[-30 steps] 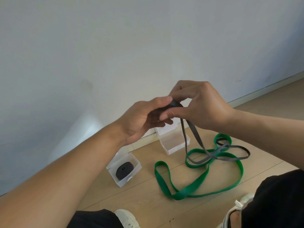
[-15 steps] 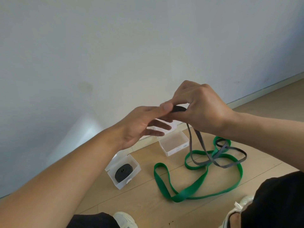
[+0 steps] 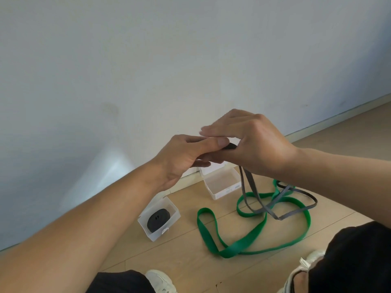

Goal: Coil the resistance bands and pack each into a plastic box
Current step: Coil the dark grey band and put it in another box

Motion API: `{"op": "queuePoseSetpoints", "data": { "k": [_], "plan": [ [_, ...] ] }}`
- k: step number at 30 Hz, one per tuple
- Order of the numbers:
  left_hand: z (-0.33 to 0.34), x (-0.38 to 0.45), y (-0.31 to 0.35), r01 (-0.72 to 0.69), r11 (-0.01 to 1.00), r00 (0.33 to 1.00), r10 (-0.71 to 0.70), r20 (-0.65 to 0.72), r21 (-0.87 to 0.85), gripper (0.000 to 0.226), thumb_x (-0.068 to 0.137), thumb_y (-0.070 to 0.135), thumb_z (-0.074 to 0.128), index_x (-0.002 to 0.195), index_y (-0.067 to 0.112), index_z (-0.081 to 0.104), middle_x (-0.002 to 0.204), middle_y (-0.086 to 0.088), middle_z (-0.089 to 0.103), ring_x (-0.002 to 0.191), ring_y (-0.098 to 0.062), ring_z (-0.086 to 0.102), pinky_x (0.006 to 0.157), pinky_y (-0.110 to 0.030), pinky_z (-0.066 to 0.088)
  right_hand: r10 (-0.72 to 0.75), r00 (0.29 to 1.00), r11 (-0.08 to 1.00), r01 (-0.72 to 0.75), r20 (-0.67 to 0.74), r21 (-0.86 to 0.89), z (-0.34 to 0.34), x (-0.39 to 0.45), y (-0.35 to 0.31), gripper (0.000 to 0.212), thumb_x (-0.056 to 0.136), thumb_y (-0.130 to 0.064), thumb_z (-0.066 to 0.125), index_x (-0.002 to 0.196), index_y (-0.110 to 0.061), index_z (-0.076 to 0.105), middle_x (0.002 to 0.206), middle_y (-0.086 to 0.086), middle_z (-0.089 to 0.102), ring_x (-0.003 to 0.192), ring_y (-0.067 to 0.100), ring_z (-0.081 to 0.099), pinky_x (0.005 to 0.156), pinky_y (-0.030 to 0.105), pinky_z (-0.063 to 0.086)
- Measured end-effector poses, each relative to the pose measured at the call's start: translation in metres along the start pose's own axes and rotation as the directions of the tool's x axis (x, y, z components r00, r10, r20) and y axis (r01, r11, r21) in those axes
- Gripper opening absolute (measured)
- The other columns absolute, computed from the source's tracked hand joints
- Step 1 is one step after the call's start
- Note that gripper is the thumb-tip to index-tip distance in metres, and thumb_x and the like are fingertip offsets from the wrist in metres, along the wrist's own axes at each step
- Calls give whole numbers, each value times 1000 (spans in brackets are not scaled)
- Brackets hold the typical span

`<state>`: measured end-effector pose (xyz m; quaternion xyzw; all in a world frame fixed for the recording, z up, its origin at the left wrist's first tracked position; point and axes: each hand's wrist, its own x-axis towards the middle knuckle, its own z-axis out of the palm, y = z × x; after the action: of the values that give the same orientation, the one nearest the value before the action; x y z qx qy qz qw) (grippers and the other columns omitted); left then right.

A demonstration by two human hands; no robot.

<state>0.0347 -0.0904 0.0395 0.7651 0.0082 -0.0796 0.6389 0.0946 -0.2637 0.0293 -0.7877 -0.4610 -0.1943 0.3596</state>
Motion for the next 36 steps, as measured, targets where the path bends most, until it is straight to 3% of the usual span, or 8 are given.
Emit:
{"op": "queuePoseSetpoints", "data": {
  "k": [3, 10, 14, 19, 27, 31, 33, 36],
  "plan": [
    [3, 3, -4, 13, 997, 1000, -12, 11, -73, 29, 57, 48, 90, 76, 26, 85, 89, 1, 81, 86, -9, 76, 86, -31, 53, 63, 997, 997, -65, 42, 36, 2, -1, -5, 41, 84, -54, 63, 116, -31, 76, 102, -7, 79, 95, 13, 73, 78, 39, 58],
    [0, 5, -1, 8, 982, 1000, -8, 0, -187, 31, 59, 50, 79, 75, 24, 83, 88, 3, 79, 84, -10, 75, 91, -34, 51, 61, 998, 993, -63, -19, -102, 3, 11, -12, 27, 91, -26, 66, 117, -28, 74, 98, -5, 80, 86, 20, 75, 74, 40, 59],
    [-7, 3, -1, 4, 980, 1000, -9, -21, -199, 43, 60, 54, 77, 89, 22, 83, 97, -2, 80, 94, -14, 75, 92, -34, 51, 146, 988, 988, -147, 40, 38, -1, 11, -14, 34, 93, -31, 71, 127, -30, 69, 108, -10, 78, 96, 7, 72, 85, 28, 56],
    [-3, 0, 1, 42, 981, 999, -45, -11, -190, 62, 59, 58, 76, 107, 18, 78, 105, -5, 79, 100, -18, 76, 86, -31, 51, 231, 968, 972, -234, 101, 18, -7, 9, -12, 16, 93, -38, 68, 107, -34, 76, 65, -24, 63, 64, -2, 60, 62, 15, 42],
    [6, 0, 4, 43, 967, 998, -51, -25, -252, 27, 80, 49, 73, 88, 24, 79, 94, 1, 78, 84, -10, 74, 89, -33, 51, 287, 958, 957, -287, -3, -34, -5, 10, -22, 15, 94, -39, 63, 103, -35, 75, 71, -20, 69, 73, 10, 66, 75, 37, 56],
    [5, 0, 4, 29, 972, 999, -36, -26, -235, 59, 62, 55, 77, 104, 14, 76, 102, -3, 78, 94, -14, 75, 89, -32, 52, 309, 951, 937, -303, -8, 171, -3, 5, -19, 18, 93, -39, 70, 109, -36, 77, 96, -20, 77, 97, -1, 70, 85, 23, 55],
    [5, -1, 4, 22, 963, 1000, -24, -3, -268, 57, 59, 57, 75, 98, 15, 77, 97, -1, 78, 92, -14, 75, 89, -32, 53, 280, 959, 933, -261, -47, 246, -1, 3, -18, 27, 92, -30, 73, 119, -33, 73, 106, -26, 72, 104, -13, 65, 88, 9, 50],
    [4, 0, 4, 26, 952, 1000, -23, 12, -304, 51, 62, 56, 76, 96, 17, 76, 94, 1, 77, 88, -13, 75, 87, -31, 54, 214, 974, 957, -195, -70, 212, 2, 3, -17, 27, 94, -18, 69, 119, -27, 73, 104, -28, 70, 103, -10, 67, 89, 12, 51]
  ]
}}
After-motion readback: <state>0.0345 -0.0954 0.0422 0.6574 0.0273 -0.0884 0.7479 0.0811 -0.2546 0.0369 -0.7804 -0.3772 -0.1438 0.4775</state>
